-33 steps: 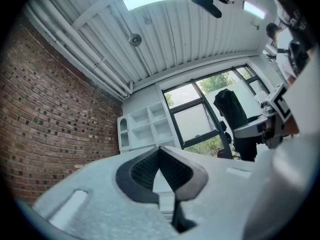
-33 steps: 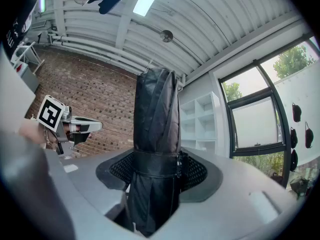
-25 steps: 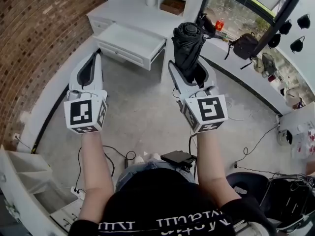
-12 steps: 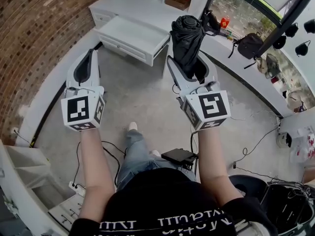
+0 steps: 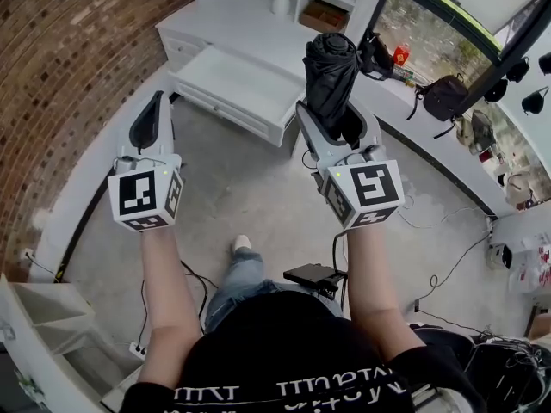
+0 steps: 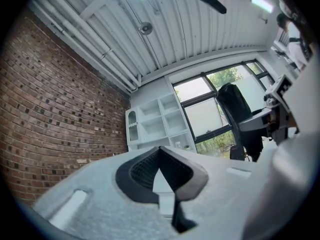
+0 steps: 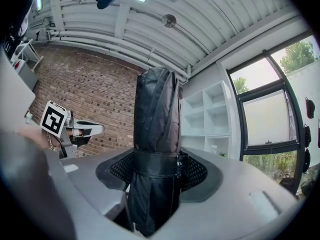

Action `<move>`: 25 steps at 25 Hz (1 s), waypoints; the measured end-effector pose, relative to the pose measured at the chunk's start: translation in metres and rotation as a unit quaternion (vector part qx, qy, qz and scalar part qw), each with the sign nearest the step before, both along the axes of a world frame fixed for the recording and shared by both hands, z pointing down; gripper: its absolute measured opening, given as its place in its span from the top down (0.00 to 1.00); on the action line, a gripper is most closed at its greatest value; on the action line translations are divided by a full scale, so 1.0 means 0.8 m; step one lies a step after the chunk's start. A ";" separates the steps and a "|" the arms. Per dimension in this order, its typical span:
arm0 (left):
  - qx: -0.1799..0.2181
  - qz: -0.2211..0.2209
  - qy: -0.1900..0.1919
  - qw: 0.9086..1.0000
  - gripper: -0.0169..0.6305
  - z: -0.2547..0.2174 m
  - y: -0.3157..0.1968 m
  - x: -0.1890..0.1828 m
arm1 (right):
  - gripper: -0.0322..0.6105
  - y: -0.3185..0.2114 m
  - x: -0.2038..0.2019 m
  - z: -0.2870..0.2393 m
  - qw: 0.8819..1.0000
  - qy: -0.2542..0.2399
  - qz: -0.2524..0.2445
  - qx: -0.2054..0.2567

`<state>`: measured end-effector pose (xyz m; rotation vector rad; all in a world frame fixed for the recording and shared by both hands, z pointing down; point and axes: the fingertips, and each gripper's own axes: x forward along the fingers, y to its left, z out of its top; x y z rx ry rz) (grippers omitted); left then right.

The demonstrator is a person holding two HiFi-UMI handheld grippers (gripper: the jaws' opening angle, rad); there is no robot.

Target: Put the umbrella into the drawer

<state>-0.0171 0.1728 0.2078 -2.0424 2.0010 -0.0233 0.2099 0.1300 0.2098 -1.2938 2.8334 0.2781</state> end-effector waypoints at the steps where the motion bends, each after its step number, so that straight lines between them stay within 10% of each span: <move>1: -0.001 0.001 0.000 1.000 0.98 -0.001 -0.014 -0.011 | 0.55 -0.013 -0.010 0.000 1.000 0.000 0.001 -0.001; 25: -0.016 0.032 0.015 0.999 0.98 0.028 -0.231 -0.172 | 0.55 -0.231 -0.163 0.027 0.999 0.028 0.033 -0.028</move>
